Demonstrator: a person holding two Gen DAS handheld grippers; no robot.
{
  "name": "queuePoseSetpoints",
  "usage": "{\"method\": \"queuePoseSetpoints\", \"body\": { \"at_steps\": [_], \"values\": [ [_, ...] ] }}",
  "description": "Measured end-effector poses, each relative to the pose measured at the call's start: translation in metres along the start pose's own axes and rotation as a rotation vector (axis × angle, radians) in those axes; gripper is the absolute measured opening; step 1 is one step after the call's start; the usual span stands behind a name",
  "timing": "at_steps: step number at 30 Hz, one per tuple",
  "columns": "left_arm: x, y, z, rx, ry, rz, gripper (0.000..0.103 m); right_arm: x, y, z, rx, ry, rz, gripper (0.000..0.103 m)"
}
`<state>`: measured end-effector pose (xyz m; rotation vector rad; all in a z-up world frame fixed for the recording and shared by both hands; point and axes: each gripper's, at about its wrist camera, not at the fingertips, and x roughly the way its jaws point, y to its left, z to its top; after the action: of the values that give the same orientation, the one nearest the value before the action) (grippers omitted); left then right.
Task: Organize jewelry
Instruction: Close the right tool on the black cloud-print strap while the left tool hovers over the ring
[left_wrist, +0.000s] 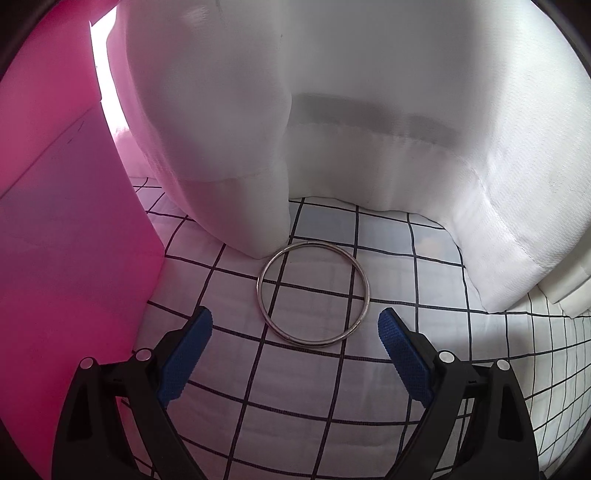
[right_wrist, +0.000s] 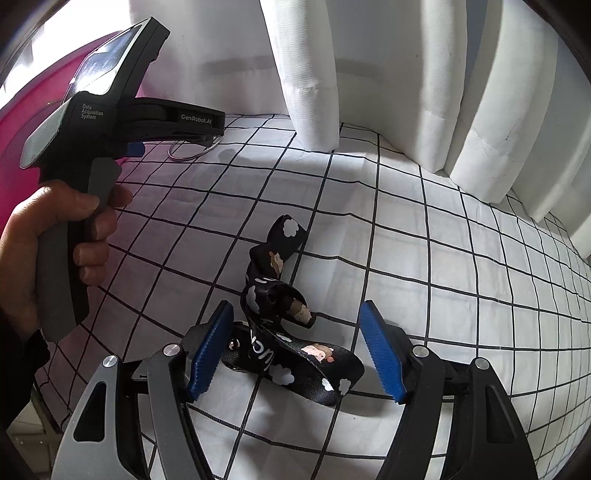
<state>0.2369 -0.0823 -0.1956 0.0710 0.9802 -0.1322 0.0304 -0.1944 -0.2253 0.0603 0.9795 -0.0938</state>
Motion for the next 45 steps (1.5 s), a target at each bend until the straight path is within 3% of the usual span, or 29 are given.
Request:
{"method": "queuePoseSetpoints", "body": {
  "at_steps": [11,19,28,37,42,45],
  "values": [
    [0.026,0.001,0.008,-0.005,0.036,-0.013,0.090,0.003,-0.002,0.001,0.015,-0.008,0.015,0.068],
    [0.036,0.003,0.018,0.002,0.029,-0.014,0.096,0.006,-0.003,0.002,0.025,-0.014,0.031,0.068],
    [0.042,-0.003,0.023,0.012,-0.002,-0.015,0.098,0.014,0.008,0.004,-0.013,-0.012,-0.011,0.077],
    [0.046,-0.007,0.029,0.021,-0.005,-0.017,0.097,0.015,0.008,0.003,-0.018,-0.014,-0.016,0.079],
    [0.034,-0.003,0.023,0.035,-0.018,-0.032,0.088,0.014,0.009,0.002,-0.021,-0.010,-0.010,0.078],
    [0.029,-0.007,0.020,0.049,-0.033,-0.044,0.071,0.011,0.009,0.002,-0.025,-0.011,-0.009,0.074]
  ]
}}
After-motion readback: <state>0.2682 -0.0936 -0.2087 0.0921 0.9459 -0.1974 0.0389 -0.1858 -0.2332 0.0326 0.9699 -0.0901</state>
